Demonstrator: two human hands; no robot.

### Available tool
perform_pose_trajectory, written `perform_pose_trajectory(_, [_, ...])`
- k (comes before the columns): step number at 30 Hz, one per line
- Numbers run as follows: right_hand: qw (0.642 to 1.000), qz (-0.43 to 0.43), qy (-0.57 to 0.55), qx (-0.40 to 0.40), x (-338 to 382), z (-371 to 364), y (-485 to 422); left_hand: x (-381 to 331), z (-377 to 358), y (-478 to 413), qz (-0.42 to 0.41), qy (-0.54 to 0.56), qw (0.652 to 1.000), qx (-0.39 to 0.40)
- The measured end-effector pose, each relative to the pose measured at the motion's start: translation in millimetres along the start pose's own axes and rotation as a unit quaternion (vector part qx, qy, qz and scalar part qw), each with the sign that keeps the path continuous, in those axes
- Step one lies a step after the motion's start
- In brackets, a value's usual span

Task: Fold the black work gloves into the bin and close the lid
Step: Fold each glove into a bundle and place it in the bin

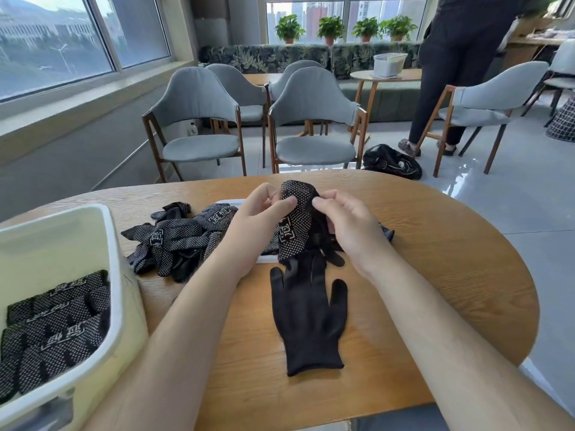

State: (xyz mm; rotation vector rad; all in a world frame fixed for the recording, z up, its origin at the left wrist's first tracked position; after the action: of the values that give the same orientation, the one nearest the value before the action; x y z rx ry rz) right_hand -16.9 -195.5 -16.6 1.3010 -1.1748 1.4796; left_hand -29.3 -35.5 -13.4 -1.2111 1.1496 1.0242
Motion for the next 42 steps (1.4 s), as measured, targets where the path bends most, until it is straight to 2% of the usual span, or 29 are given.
perform_pose_trajectory(3, [1.0, -0.024, -0.011, -0.014, 4, 3, 3, 3, -3, 9, 0.009, 0.047, 0.999, 0.016])
perform_pose_trajectory(6, [0.998, -0.035, -0.035, 0.034, 8, 2, 8, 1, -3, 15, -0.001, 0.087, 0.996, 0.001])
perform_pose_trajectory(8, [0.997, -0.034, -0.018, 0.071, 8, 2, 11, -1, 1, 18, -0.009, 0.082, 0.996, -0.021])
perform_pose_trajectory(10, [0.997, -0.027, -0.006, 0.075, 11, 2, 13, -1, 5, 20, -0.005, 0.064, 0.997, -0.049])
perform_pose_trajectory(12, [0.999, -0.008, 0.02, 0.04, 18, 5, 15, -3, 9, 23, -0.015, -0.047, 0.994, -0.093])
perform_pose_trajectory(14, [1.0, -0.007, 0.024, 0.004, 26, 6, 17, -15, 9, 29, -0.068, -0.209, 0.965, -0.141])
perform_pose_trajectory(15, [1.0, -0.014, 0.012, -0.002, 28, 5, 18, -23, 4, 34, -0.111, -0.248, 0.952, -0.138])
perform_pose_trajectory(17, [0.999, -0.038, -0.014, 0.001, 32, 2, 22, -35, -11, 43, -0.176, -0.264, 0.946, -0.061])
perform_pose_trajectory(19, [0.997, -0.062, -0.041, 0.033, 34, -1, 24, -40, -22, 50, -0.202, -0.299, 0.932, 0.012])
perform_pose_trajectory(21, [0.989, -0.067, -0.088, 0.102, 38, -6, 29, -43, -22, 51, -0.224, -0.348, 0.91, -0.002])
perform_pose_trajectory(22, [0.984, -0.066, -0.102, 0.132, 40, -8, 32, -45, -18, 51, -0.23, -0.355, 0.906, -0.033])
perform_pose_trajectory(24, [0.983, -0.066, -0.087, 0.146, 42, -9, 36, -49, -9, 52, -0.217, -0.311, 0.921, -0.086])
perform_pose_trajectory(27, [0.994, -0.049, 0.017, 0.101, 43, -2, 39, -48, -2, 53, -0.175, -0.239, 0.949, -0.109])
perform_pose_trajectory(31, [0.993, -0.034, 0.095, 0.062, 51, 7, 44, -51, 0, 57, -0.172, -0.199, 0.956, -0.13])
perform_pose_trajectory(38, [0.995, -0.055, 0.068, 0.044, 46, 9, 39, -55, -2, 49, -0.139, -0.274, 0.94, -0.15])
perform_pose_trajectory(42, [0.999, 0.003, 0.034, 0.025, 45, 8, 34, -63, -7, 49, -0.19, -0.277, 0.93, -0.152])
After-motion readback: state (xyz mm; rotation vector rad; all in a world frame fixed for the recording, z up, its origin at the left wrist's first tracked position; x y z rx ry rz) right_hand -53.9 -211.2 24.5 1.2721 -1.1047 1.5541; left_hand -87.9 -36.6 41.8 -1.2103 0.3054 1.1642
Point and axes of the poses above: each hand's wrist, its own y-axis away from the middle knuckle, its own z-axis out of the back of the hand, x = y × z, the point moved 6 cm from there along -y, towards the middle knuckle, and after that the axes turned 3 degrees about x, right-handed, at the moved point
